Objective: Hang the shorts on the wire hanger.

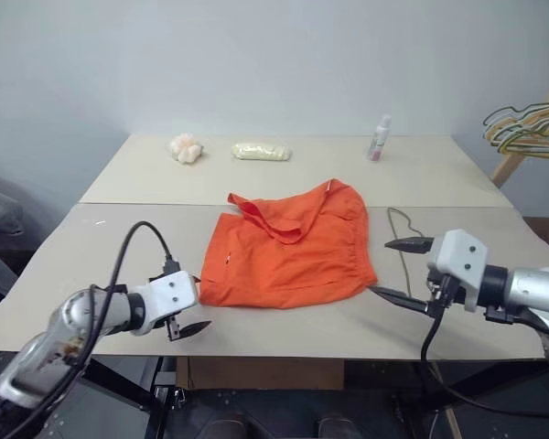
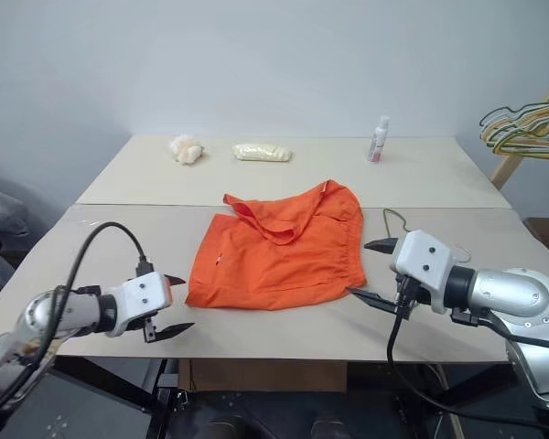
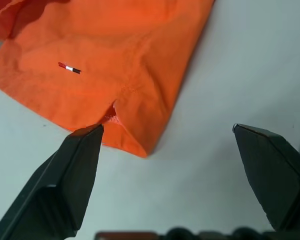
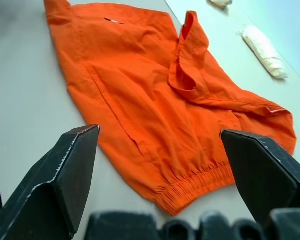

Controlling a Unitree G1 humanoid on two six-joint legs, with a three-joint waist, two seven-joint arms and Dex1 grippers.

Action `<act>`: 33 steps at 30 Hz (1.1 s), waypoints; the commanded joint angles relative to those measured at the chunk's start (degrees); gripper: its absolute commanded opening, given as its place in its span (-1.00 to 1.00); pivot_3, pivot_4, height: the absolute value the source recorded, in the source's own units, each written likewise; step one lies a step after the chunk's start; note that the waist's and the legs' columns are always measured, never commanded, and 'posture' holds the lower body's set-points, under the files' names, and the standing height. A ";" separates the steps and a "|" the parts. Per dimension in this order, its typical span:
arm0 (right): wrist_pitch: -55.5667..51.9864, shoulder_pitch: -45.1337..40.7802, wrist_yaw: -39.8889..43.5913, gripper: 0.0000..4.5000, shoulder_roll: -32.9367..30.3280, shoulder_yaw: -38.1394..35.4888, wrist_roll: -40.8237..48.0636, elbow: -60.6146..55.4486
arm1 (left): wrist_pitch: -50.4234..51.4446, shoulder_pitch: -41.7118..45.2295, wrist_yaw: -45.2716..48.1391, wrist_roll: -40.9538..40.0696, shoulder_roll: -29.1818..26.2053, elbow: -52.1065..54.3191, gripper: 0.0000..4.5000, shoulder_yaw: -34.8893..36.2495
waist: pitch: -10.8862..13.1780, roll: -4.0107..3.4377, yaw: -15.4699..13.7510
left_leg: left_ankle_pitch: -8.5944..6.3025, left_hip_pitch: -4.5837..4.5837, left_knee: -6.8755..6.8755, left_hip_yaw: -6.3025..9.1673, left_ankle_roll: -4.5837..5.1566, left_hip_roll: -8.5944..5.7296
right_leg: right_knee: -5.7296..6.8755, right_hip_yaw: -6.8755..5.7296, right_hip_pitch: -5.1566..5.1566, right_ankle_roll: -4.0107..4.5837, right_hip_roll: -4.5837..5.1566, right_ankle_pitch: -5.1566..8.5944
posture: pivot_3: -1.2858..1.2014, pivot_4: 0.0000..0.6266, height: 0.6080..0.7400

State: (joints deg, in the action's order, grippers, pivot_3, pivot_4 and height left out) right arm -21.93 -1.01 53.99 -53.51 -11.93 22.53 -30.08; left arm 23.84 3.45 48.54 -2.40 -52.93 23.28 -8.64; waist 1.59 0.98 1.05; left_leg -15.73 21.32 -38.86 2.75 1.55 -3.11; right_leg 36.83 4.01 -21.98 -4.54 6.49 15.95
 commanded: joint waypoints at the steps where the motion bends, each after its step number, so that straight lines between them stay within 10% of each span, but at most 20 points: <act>1: -0.08 -0.21 -0.86 0.98 -0.14 -1.00 -0.11 -2.26 | -1.28 4.03 -3.01 6.49 2.20 -3.63 1.00 -4.22 | -0.02 0.03 0.07 | 0.00 0.06 -0.01 0.00 0.00 0.00 | 0.03 0.00 0.00 0.00 -0.01 0.00 | -0.07 -1.00 1.00; 6: -0.10 -0.31 -1.11 1.00 -0.09 -0.68 -0.03 -2.69 | -4.51 9.29 -2.58 12.42 5.01 -11.39 0.74 -10.30 | -0.03 0.03 0.39 | 0.01 0.14 -0.05 -0.01 0.01 0.00 | 0.08 0.00 0.00 0.00 -0.01 0.00 | -0.08 -1.00 1.00; 14: 2.52 -0.92 -0.46 1.00 -0.63 2.12 -2.93 -2.21 | -9.22 16.04 -3.26 15.68 10.41 -21.43 -0.45 -11.92 | -0.10 0.05 1.07 | 0.01 0.06 -0.07 0.01 0.01 -0.01 | 0.09 -0.01 0.12 -0.01 -0.03 0.00 | -0.09 -1.00 1.00; 18: 14.11 -2.30 -1.16 1.00 -3.11 12.16 -19.10 4.25 | -10.64 18.26 -2.95 15.27 10.84 -23.65 -0.97 -10.07 | -0.11 0.06 1.88 | 0.01 0.08 -0.07 -0.02 0.01 -0.01 | 0.14 0.00 0.04 -0.01 -0.03 0.00 | -0.09 -1.00 1.00; 30: 28.51 -21.10 -13.22 1.00 8.42 34.13 -50.36 32.09 | -3.22 19.70 0.47 7.74 8.43 -14.46 -0.97 1.25 | -0.16 0.13 4.62 | 0.05 0.25 -0.10 0.00 -0.05 -0.04 | 0.28 0.02 -0.20 -0.01 -0.05 0.00 | -0.06 -1.00 1.00; 33: 32.46 -23.93 -14.93 0.74 10.59 37.22 -53.91 38.09 | -1.23 19.69 0.77 6.67 8.36 -12.55 -1.00 2.35 | -0.20 0.18 4.77 | 0.05 0.18 -0.09 0.04 -0.05 -0.03 | 0.28 -0.01 -0.14 -0.01 -0.07 0.00 | -0.04 -1.00 1.00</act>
State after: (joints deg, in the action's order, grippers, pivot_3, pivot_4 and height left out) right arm 8.45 -24.07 40.07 -43.41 23.93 -29.40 5.81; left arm 21.84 22.13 49.13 5.08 -43.96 8.42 -8.23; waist 1.39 1.16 5.82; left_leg -15.67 21.45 -38.95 2.79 1.49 -3.14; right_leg 37.13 4.01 -22.10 -4.55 6.42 15.95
